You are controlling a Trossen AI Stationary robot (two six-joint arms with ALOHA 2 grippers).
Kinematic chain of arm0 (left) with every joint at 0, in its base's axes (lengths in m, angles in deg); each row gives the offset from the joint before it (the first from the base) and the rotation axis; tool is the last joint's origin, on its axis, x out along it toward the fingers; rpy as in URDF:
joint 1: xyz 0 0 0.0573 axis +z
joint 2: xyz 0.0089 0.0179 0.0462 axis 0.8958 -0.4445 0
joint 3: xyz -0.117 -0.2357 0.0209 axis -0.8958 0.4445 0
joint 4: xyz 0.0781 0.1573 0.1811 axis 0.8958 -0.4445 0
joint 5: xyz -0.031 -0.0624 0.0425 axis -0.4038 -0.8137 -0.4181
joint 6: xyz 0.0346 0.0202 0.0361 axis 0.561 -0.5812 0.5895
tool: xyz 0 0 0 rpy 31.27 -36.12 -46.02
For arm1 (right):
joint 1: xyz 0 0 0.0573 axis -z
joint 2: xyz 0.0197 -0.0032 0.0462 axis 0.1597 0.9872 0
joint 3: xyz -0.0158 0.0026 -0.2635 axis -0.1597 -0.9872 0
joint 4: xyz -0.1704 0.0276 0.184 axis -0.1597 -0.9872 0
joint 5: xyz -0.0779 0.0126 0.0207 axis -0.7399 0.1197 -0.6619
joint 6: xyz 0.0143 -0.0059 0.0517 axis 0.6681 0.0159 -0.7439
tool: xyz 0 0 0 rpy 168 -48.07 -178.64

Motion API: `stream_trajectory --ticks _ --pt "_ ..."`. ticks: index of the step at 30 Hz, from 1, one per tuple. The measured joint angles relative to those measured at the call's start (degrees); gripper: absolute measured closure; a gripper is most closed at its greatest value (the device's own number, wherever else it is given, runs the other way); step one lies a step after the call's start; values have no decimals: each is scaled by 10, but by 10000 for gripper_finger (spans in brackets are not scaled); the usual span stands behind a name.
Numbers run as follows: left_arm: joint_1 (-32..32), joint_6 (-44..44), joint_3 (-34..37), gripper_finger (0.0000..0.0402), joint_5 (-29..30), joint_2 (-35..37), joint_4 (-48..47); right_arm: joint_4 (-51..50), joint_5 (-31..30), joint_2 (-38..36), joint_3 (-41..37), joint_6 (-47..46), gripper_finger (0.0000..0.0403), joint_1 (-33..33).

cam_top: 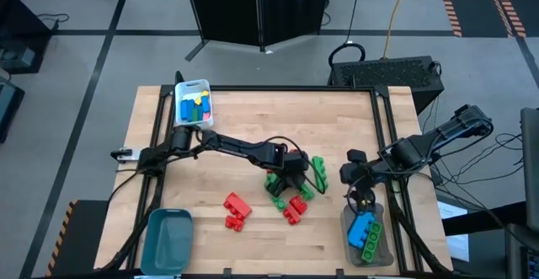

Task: Sort blocks by size
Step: Put the green 4 stud gamepiece into the black bin

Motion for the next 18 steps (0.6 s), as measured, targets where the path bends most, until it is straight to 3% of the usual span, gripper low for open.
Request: stream_trajectory --ticks 6,10,18 --pt "2 -55 0 269 3 2 -8 12 -79 3 0 -12 181 1" --pt "2 -102 1 272 15 11 -23 29 -98 18 0 -3 181 1" --pt "2 -181 2 249 41 49 -52 74 -298 74 -7 -4 181 -22"
